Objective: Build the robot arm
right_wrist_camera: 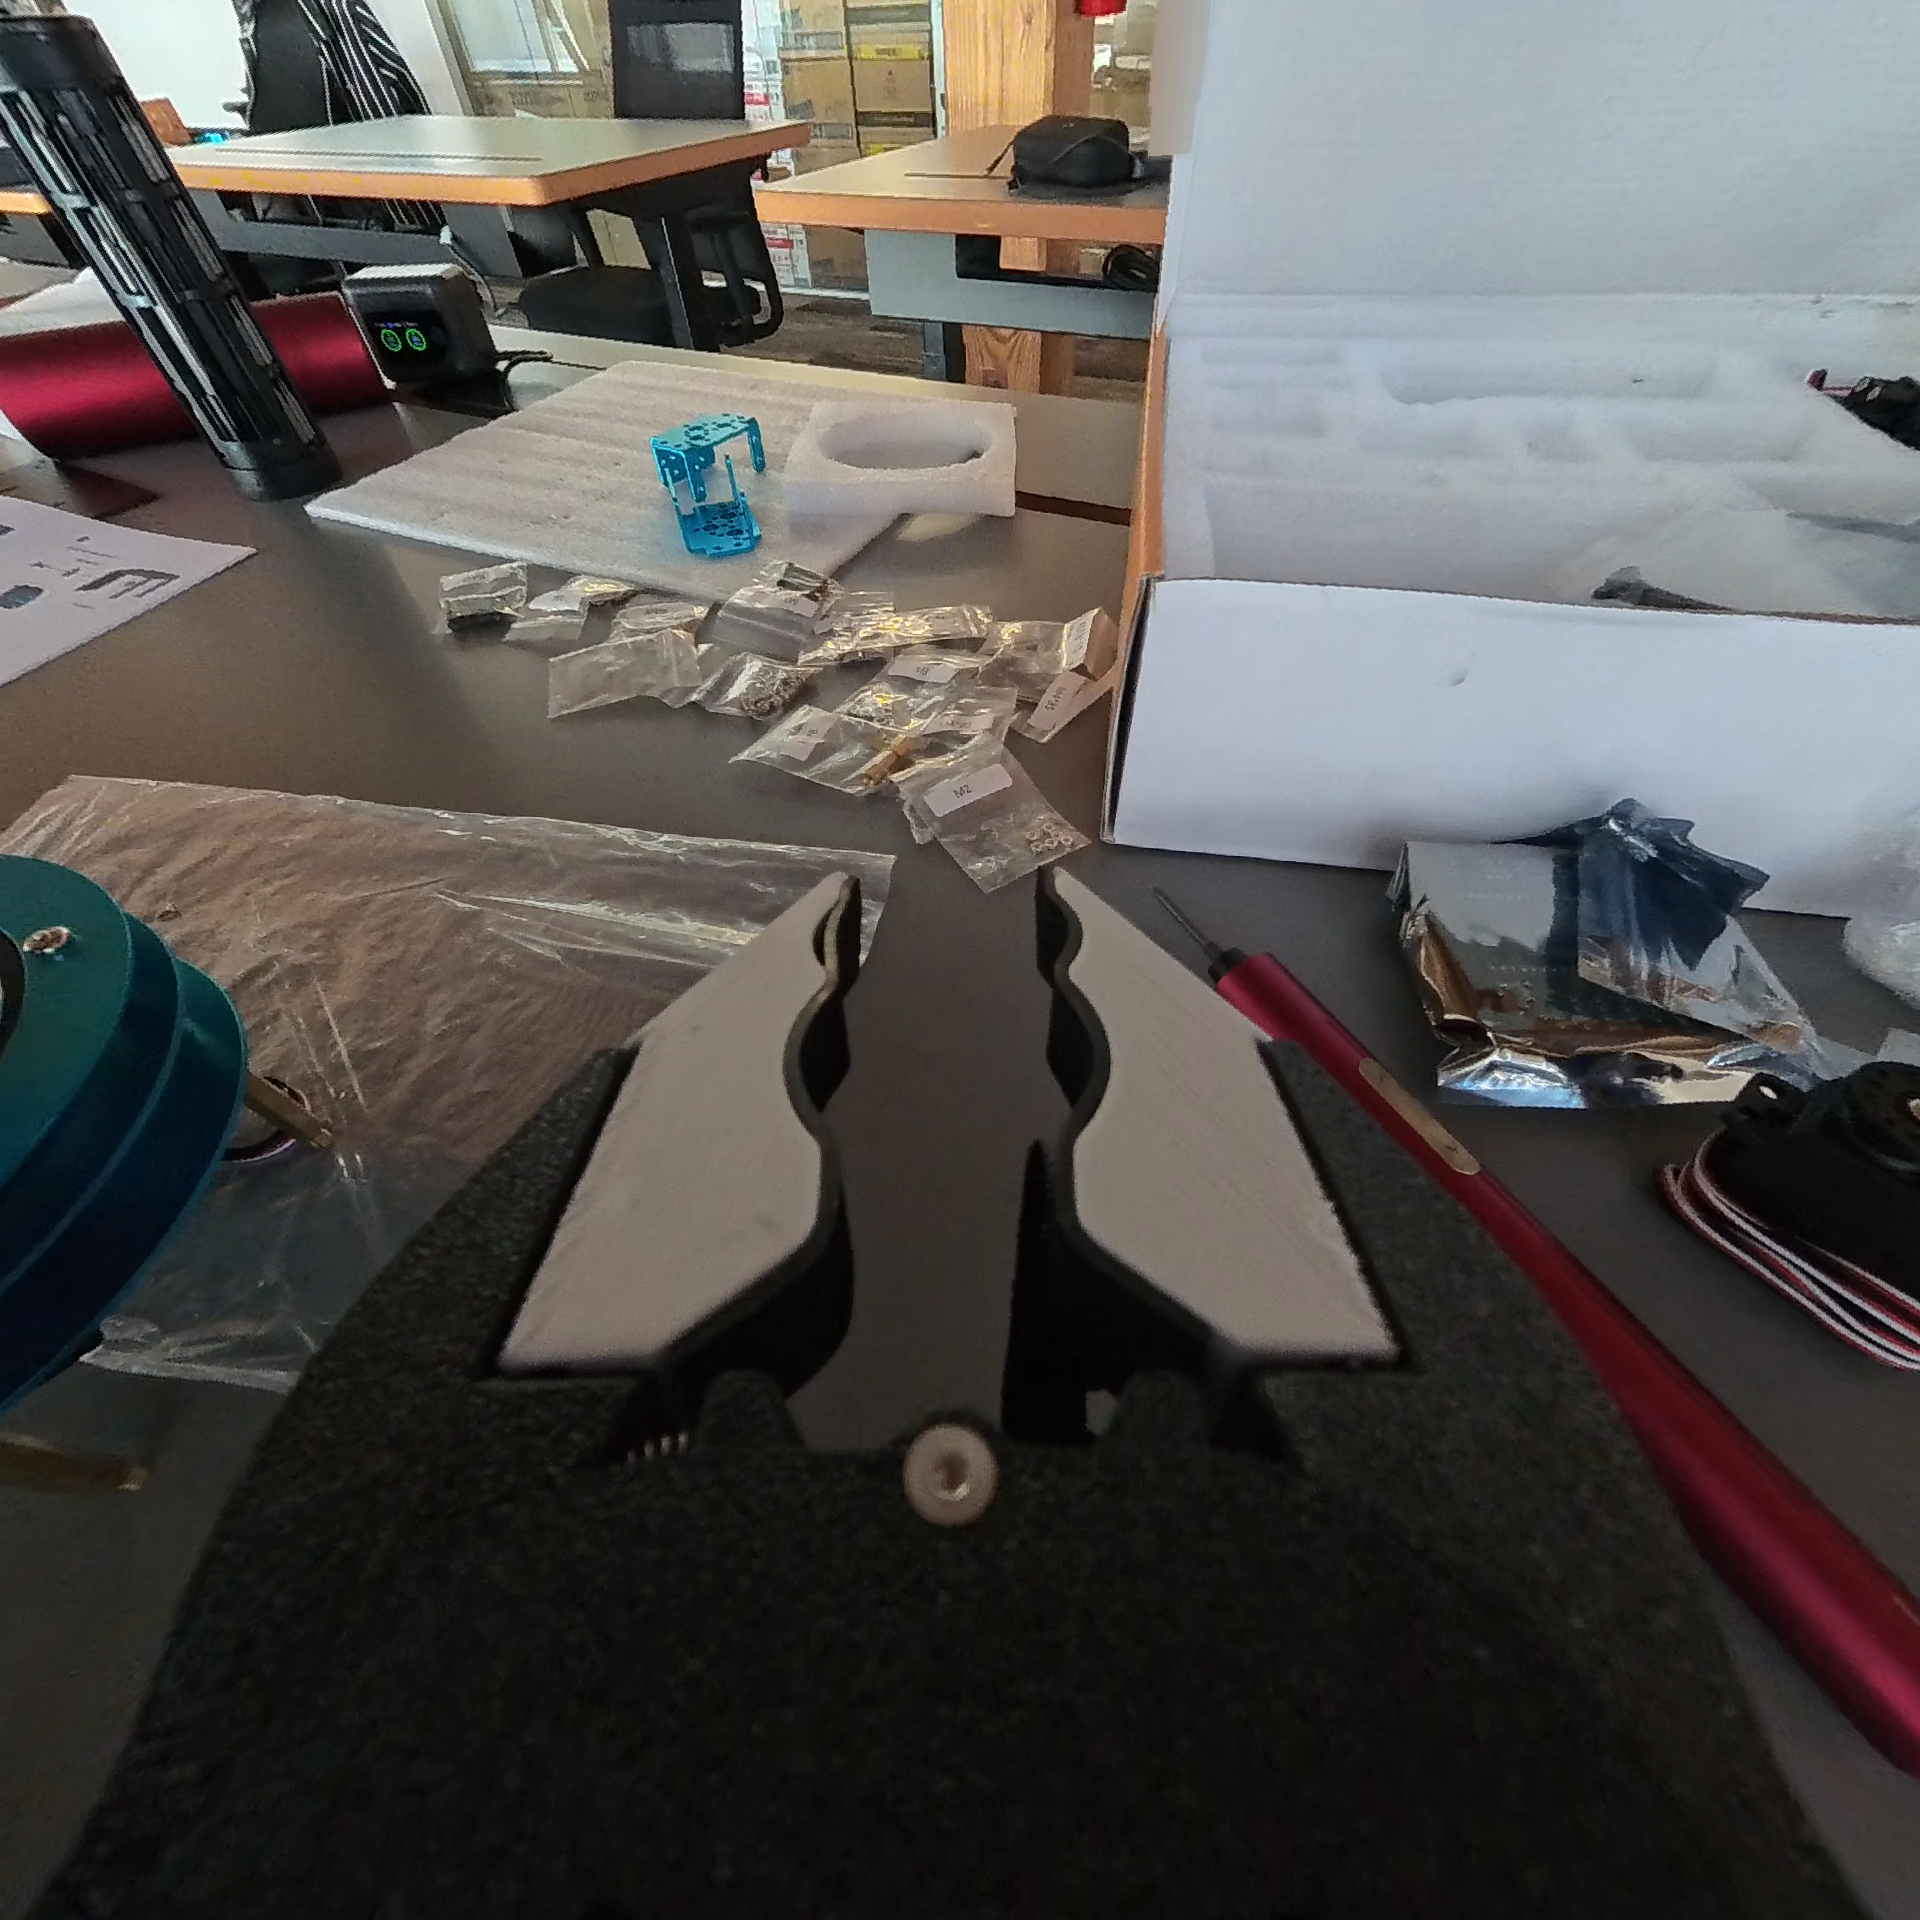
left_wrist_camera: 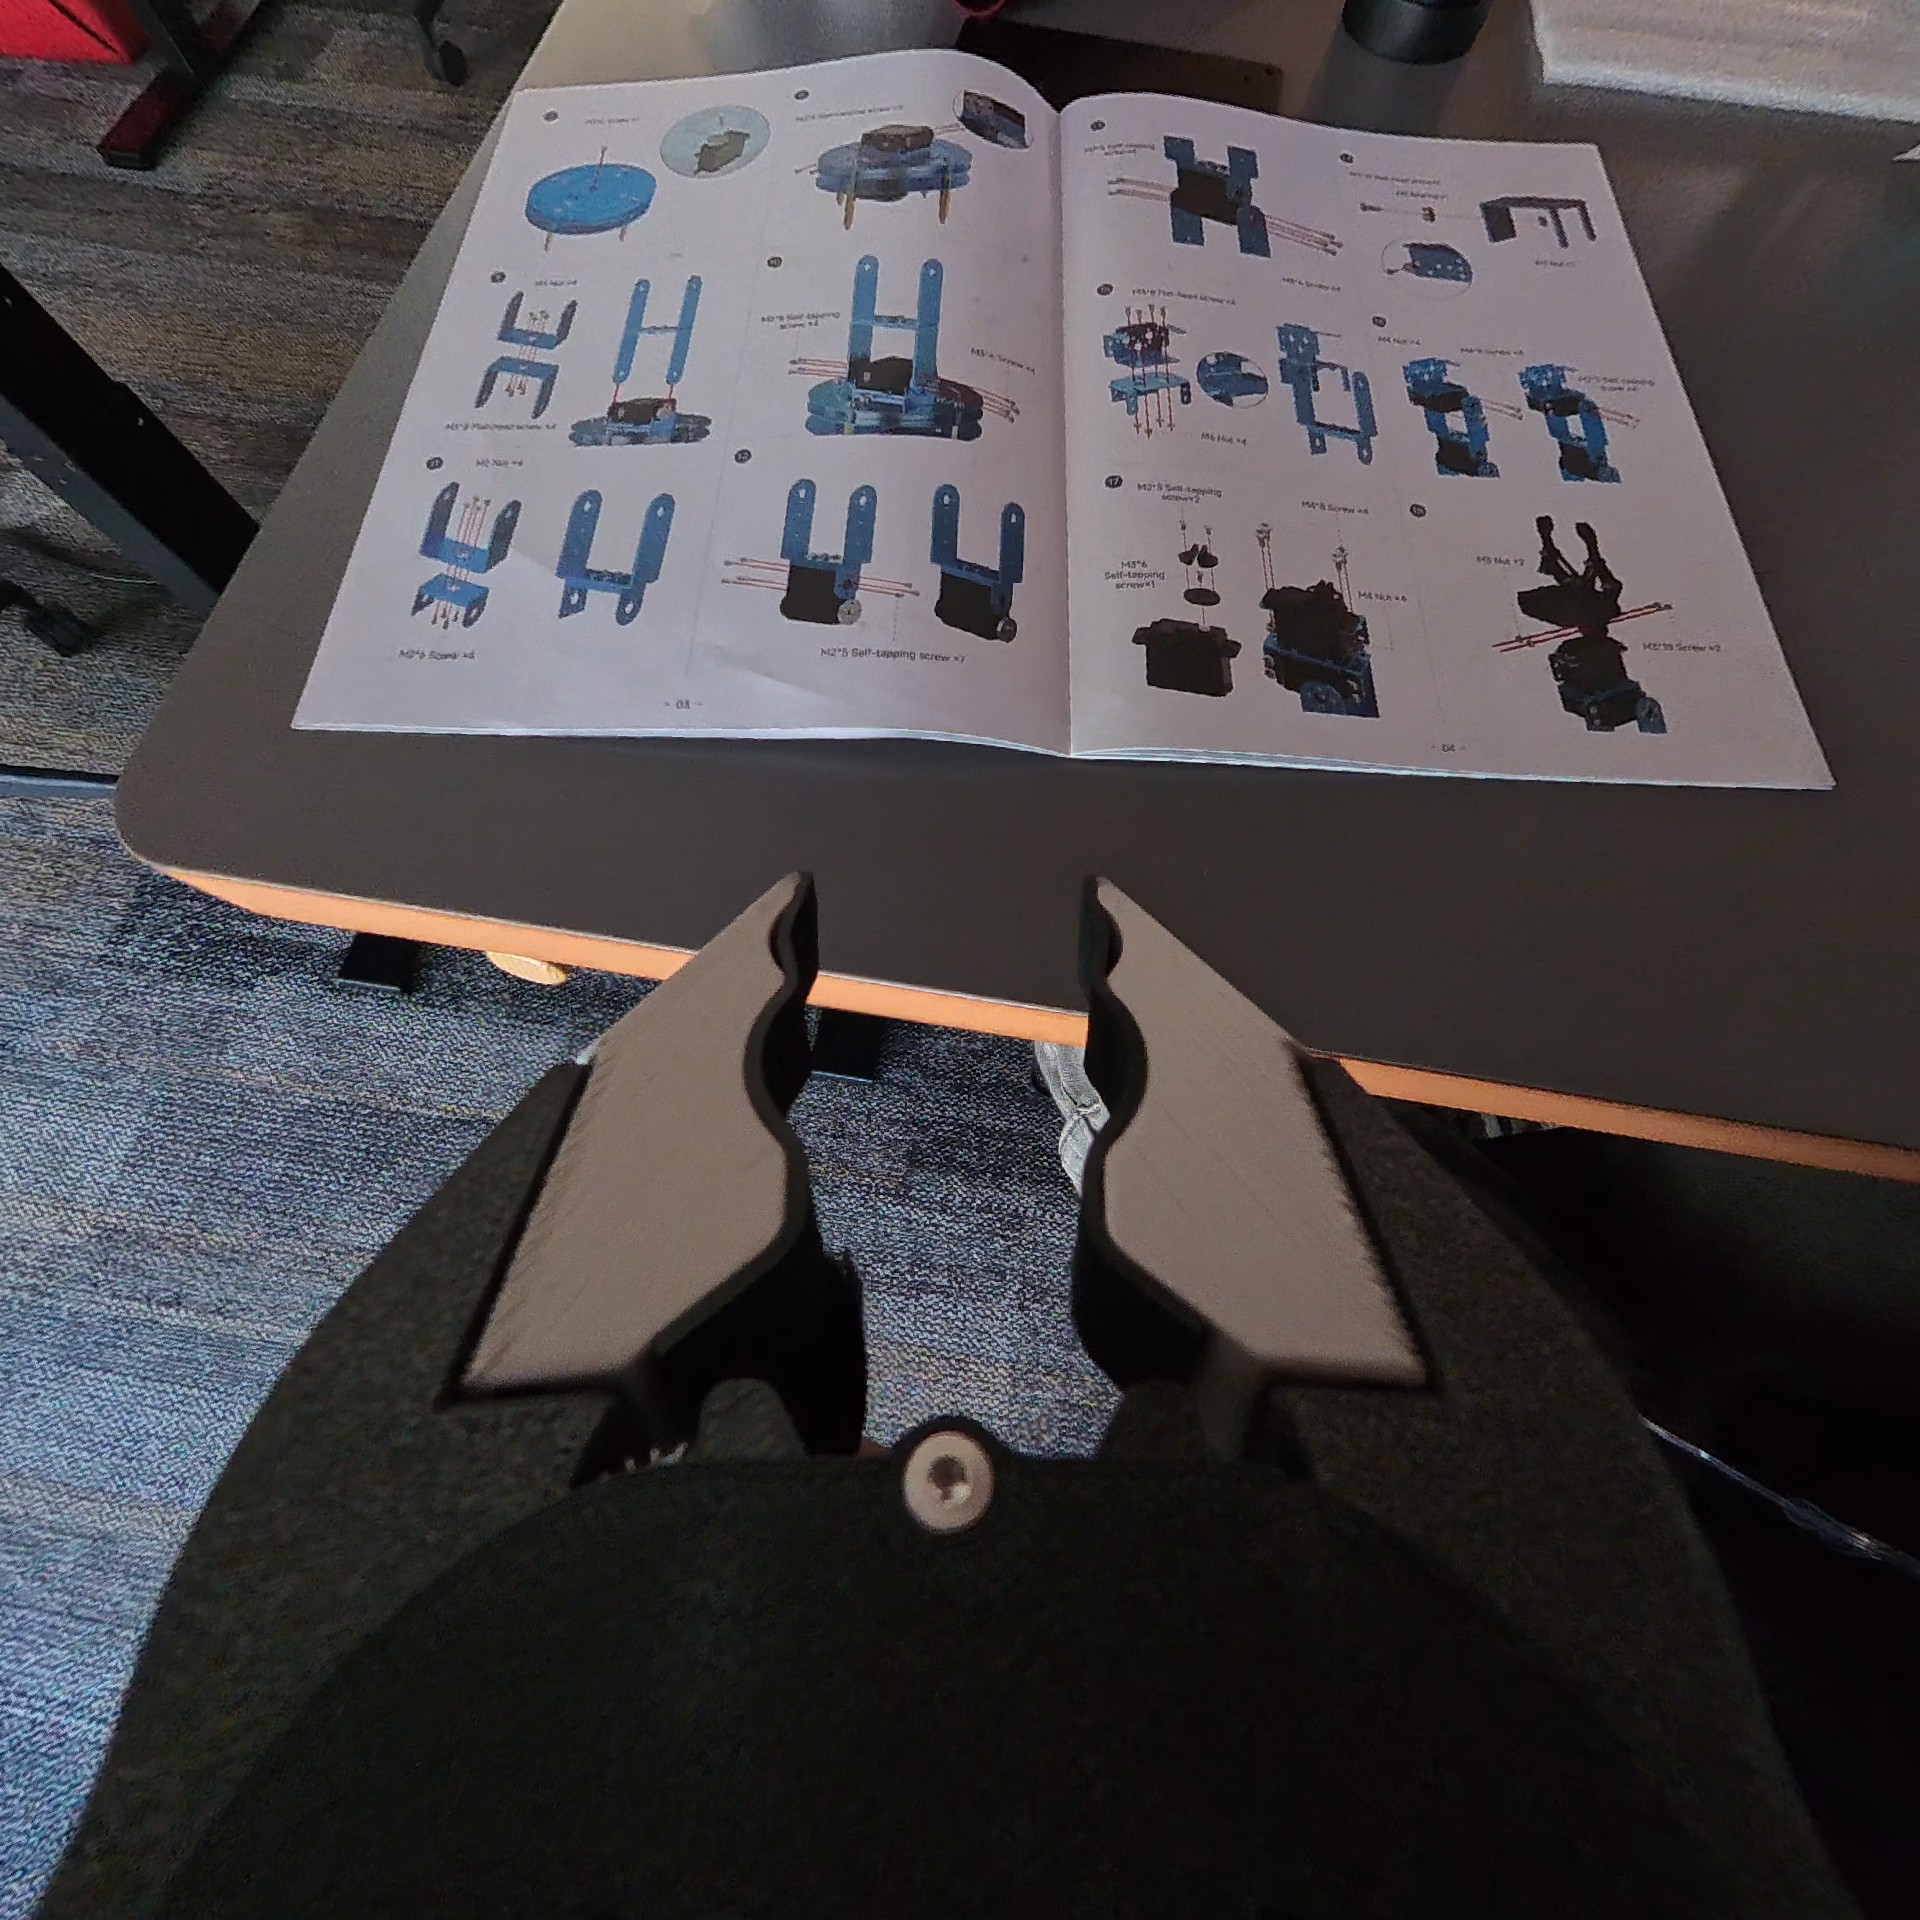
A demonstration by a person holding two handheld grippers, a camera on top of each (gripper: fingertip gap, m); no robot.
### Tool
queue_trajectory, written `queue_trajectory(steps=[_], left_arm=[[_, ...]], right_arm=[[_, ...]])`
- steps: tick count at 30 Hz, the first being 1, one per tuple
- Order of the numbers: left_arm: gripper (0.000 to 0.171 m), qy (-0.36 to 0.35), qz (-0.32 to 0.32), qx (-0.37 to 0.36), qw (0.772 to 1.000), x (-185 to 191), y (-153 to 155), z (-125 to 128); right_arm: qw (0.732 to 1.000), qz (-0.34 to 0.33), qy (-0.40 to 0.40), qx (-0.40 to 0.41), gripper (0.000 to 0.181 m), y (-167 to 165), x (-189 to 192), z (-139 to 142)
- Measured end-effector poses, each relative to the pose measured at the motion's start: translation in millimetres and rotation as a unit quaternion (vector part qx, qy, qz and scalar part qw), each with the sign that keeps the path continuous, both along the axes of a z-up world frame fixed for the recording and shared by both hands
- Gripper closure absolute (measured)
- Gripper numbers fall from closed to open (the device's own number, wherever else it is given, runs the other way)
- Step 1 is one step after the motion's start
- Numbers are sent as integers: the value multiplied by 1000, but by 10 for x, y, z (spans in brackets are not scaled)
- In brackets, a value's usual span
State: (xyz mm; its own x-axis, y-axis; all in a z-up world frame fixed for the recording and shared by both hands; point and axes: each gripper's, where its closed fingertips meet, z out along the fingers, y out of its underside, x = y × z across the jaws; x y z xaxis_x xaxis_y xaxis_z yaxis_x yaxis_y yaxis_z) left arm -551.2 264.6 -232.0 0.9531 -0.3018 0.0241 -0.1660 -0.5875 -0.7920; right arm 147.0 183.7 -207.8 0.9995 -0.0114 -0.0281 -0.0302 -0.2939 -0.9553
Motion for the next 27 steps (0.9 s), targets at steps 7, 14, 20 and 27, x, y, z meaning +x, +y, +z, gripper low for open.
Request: queue_trajectory(steps=[7, 14, 20, 27], left_arm=[[122, 7, -4, 0, 1000, 20, 1, 11], [122, 9, -2, 2, 1000, 11, -14, 45], [122, 13, -6, 1, 1000, 35, -17, 36], [122, 16, -10, 1, 1000, 59, -20, 31]], right_arm=[[1000, 3, -5, -6, 148, 8, -14, -19], [1000, 6, -6, -9, 148, 12, -27, -26], [1000, 7, -11, -9, 148, 12, -36, -26], [1000, 8, -10, -9, 148, 12, -36, -28]])
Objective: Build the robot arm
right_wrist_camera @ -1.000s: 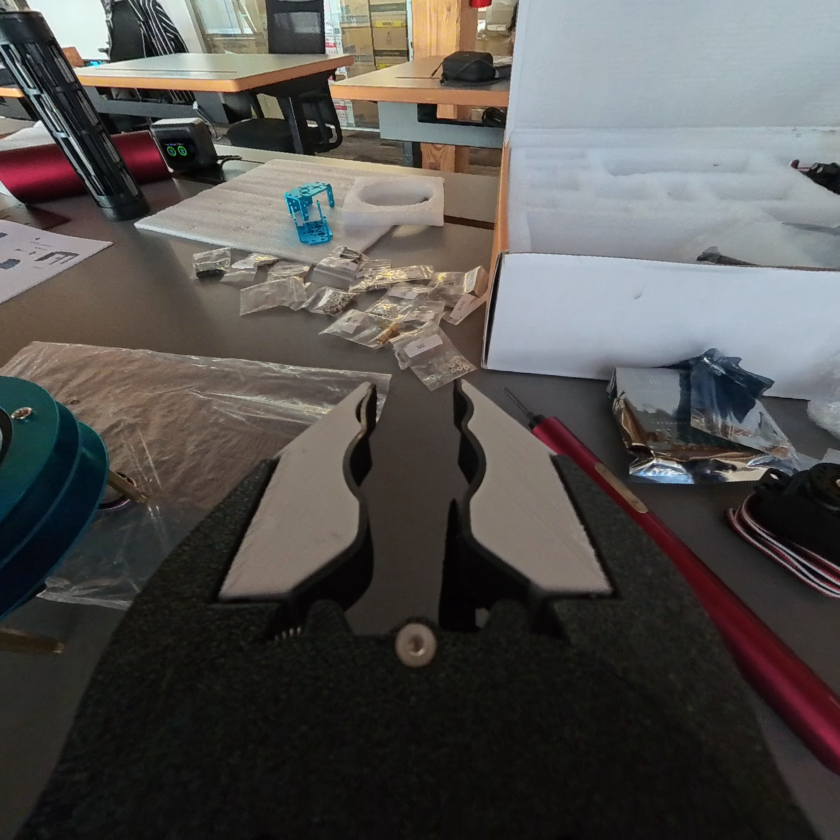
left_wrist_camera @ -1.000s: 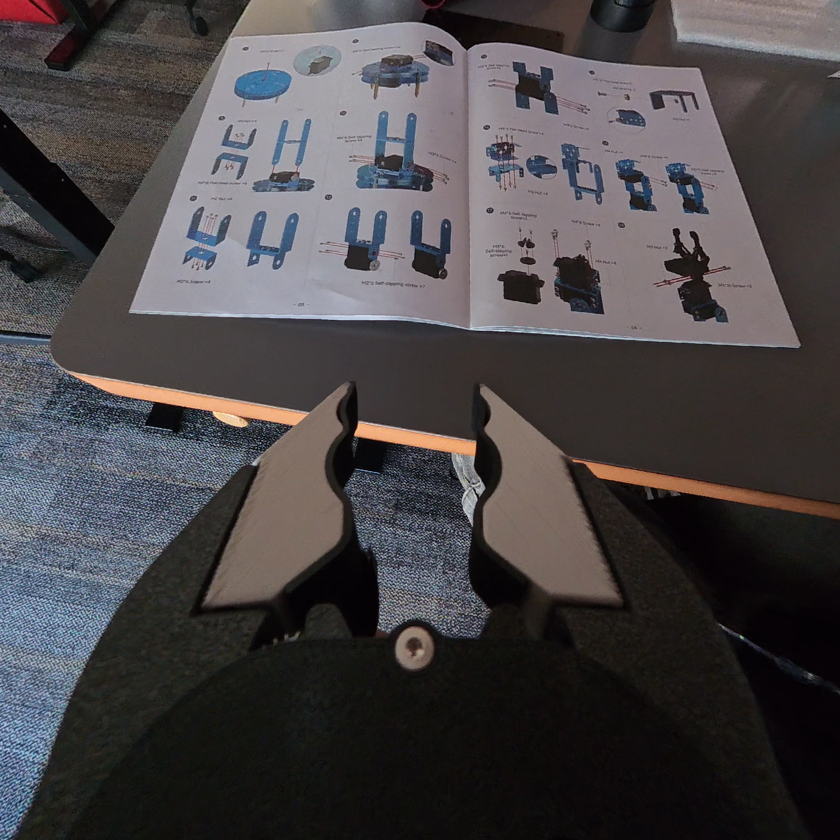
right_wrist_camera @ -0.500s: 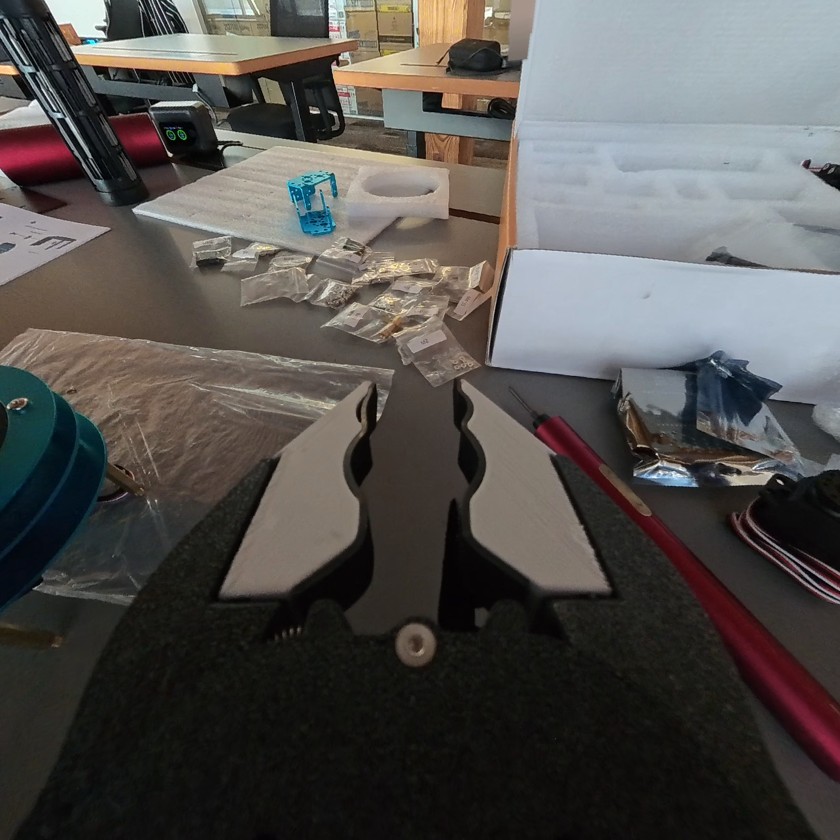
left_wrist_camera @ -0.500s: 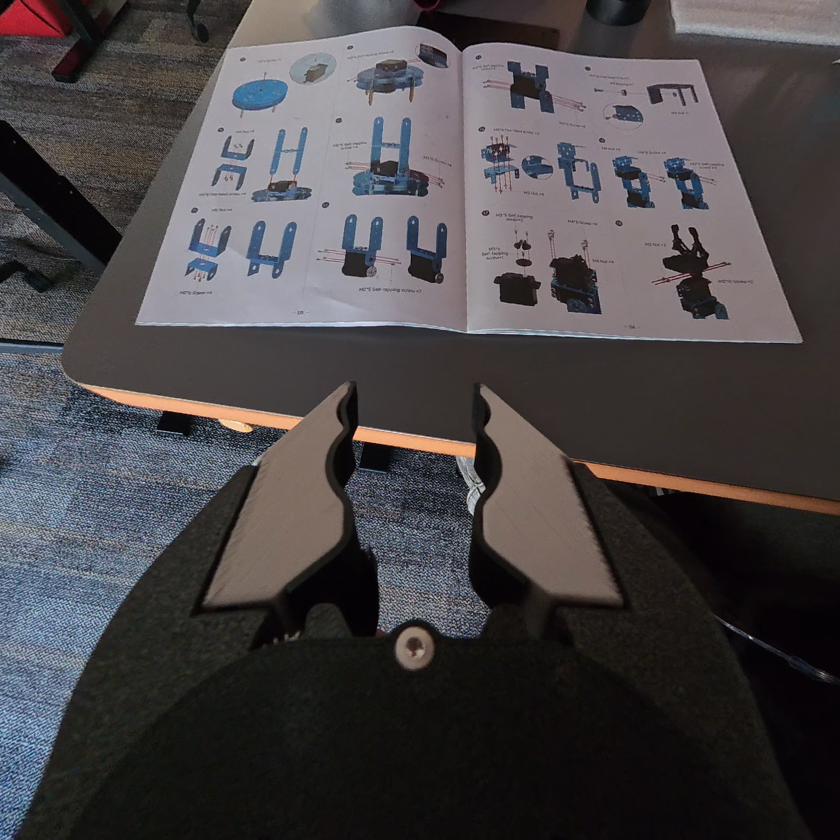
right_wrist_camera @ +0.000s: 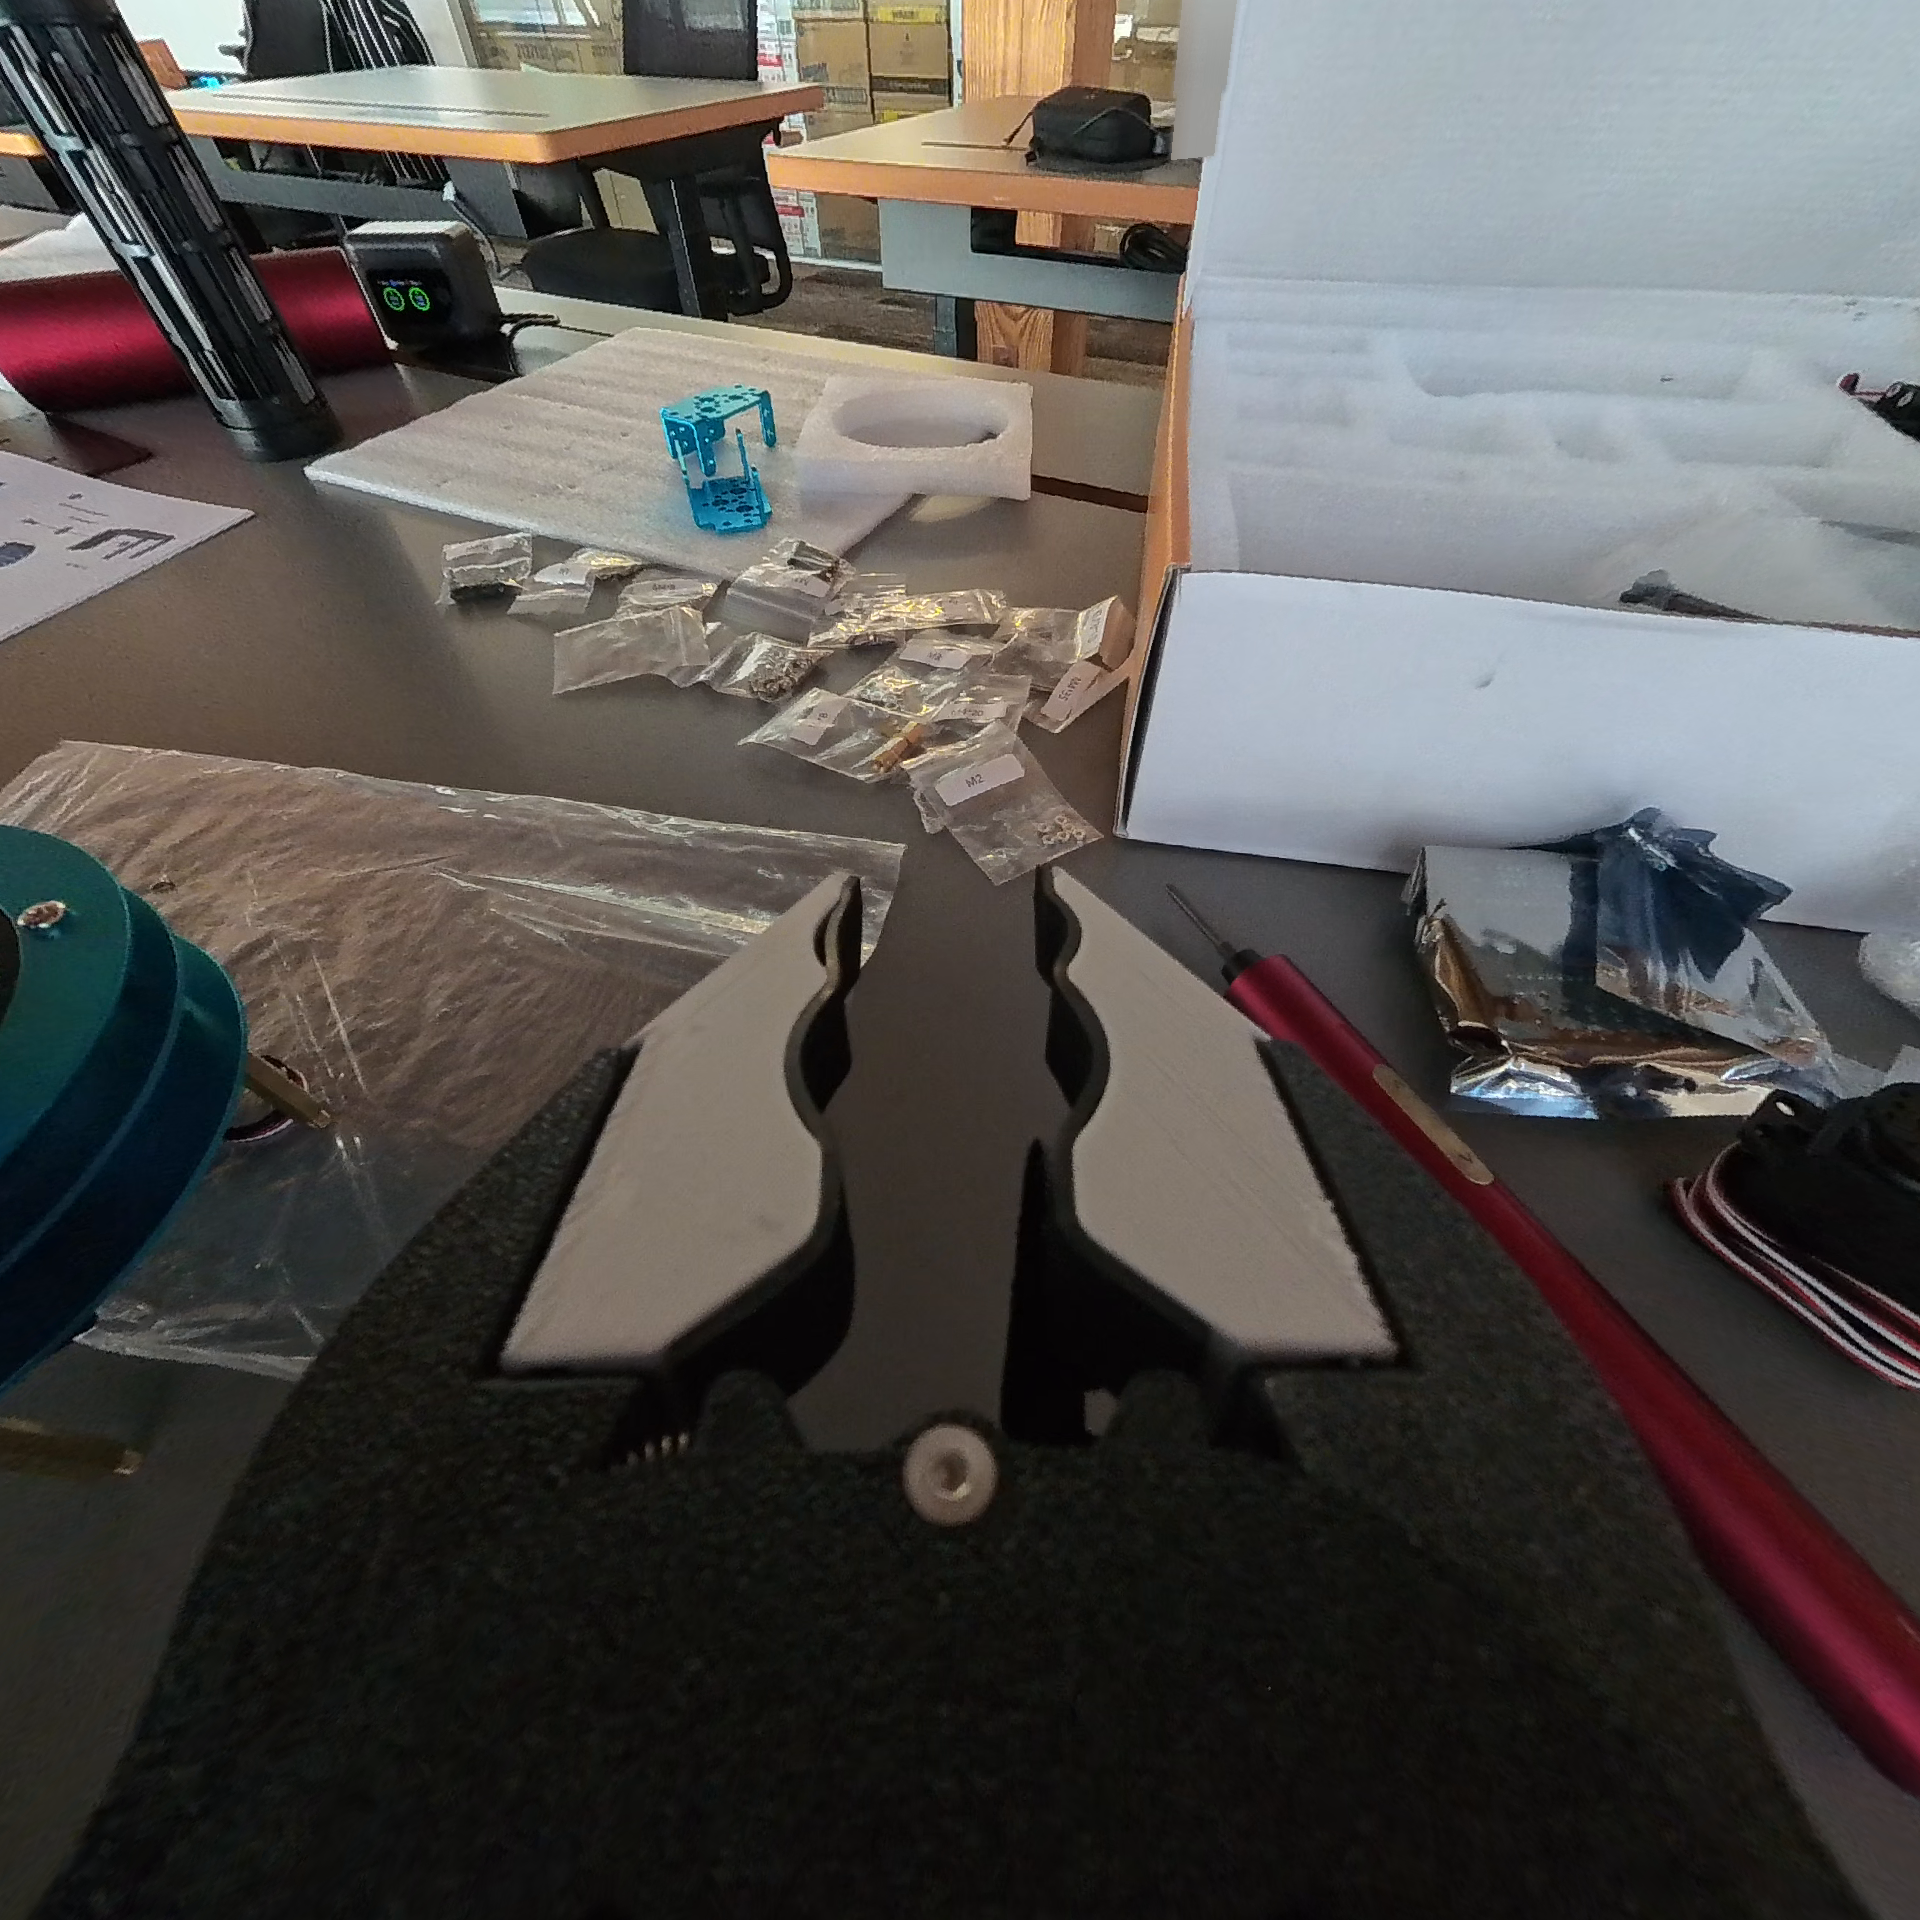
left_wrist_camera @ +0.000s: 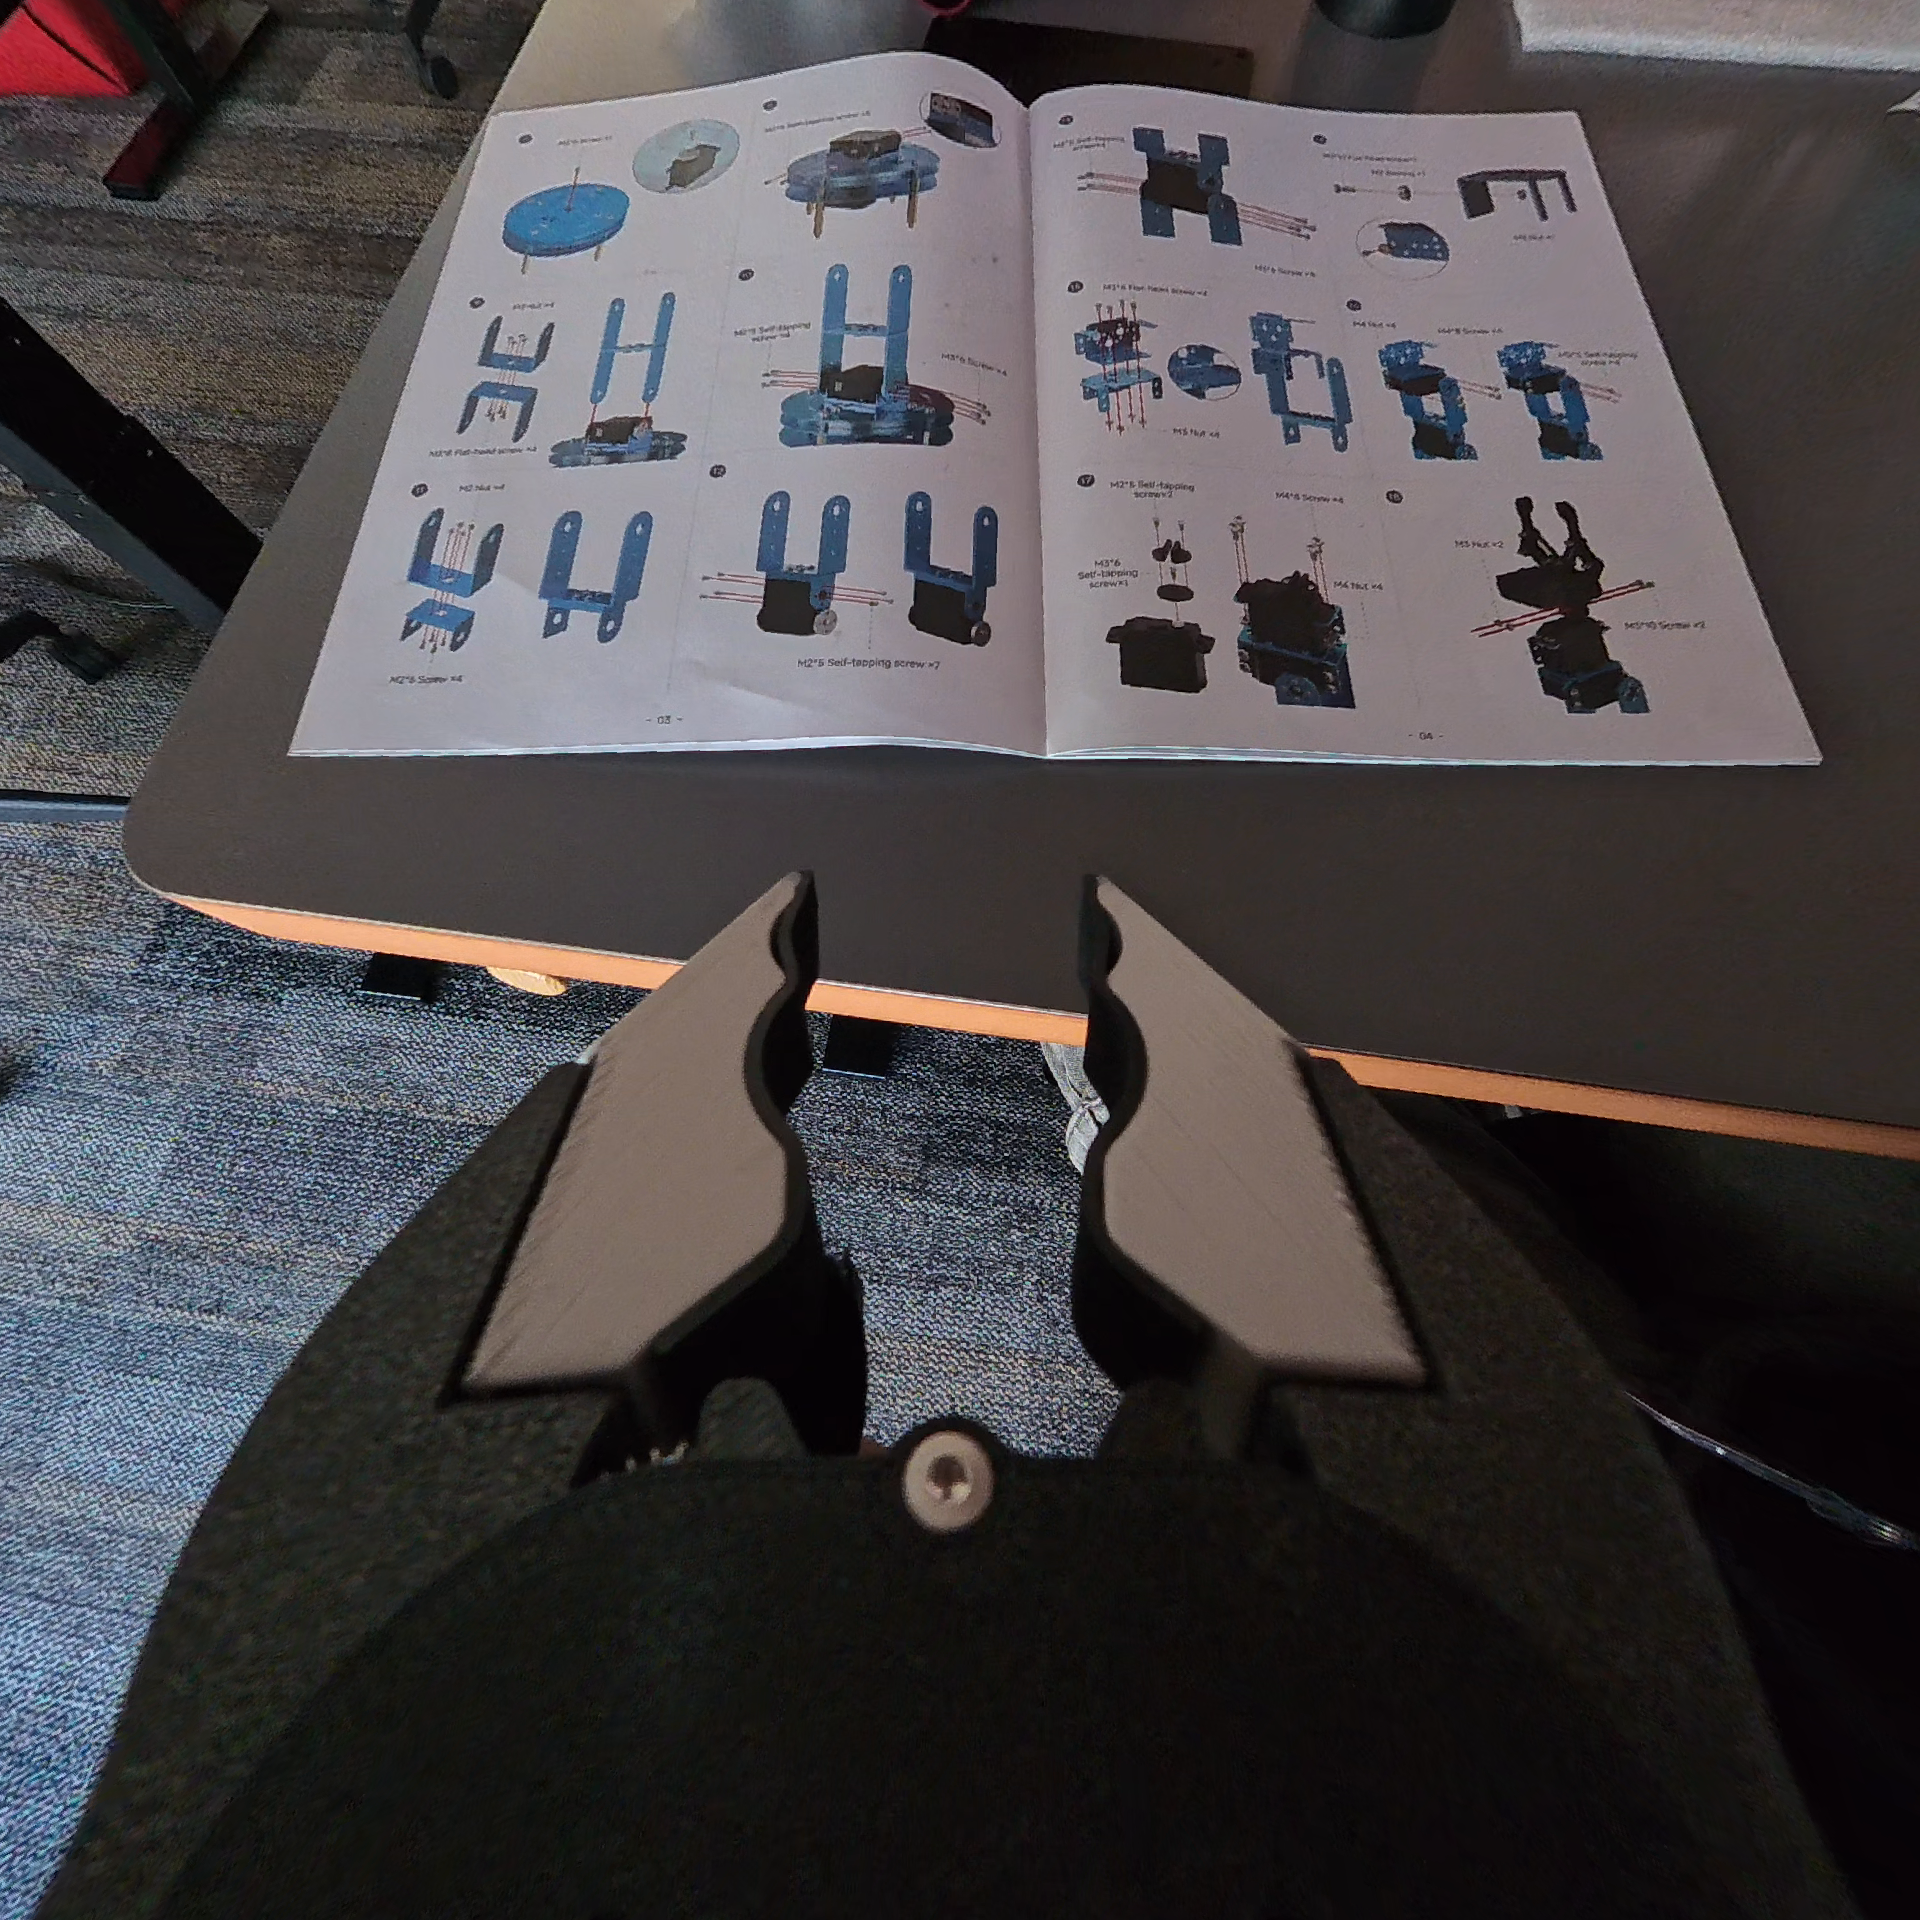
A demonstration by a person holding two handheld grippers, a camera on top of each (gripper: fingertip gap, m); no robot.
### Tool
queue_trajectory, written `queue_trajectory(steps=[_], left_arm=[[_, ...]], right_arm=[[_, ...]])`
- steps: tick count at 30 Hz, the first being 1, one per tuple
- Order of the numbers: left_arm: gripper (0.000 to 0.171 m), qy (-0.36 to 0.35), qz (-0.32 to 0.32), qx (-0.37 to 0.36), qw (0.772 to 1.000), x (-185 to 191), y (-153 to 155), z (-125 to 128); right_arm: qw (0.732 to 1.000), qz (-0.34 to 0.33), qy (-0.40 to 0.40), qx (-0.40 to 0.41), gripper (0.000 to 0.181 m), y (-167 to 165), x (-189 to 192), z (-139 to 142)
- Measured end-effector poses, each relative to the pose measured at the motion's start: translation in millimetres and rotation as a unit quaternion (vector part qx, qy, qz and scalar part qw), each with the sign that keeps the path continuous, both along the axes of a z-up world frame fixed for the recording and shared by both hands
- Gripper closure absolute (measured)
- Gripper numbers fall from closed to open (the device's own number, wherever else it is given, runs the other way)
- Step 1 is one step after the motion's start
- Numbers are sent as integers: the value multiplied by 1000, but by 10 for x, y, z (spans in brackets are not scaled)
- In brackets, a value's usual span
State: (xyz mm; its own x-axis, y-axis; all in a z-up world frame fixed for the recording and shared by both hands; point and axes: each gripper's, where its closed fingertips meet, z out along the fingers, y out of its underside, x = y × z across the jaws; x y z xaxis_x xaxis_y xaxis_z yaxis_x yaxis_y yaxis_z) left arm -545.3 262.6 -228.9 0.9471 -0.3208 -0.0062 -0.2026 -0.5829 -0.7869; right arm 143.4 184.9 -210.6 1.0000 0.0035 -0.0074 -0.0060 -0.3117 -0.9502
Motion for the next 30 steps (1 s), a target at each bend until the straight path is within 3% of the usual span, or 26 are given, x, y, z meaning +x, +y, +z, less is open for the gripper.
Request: queue_trajectory(steps=[30], left_arm=[[124, -9, -19, 11, 1000, 161, -17, 73]], right_arm=[[1000, 5, -3, 3, 149, -3, -20, 12]])
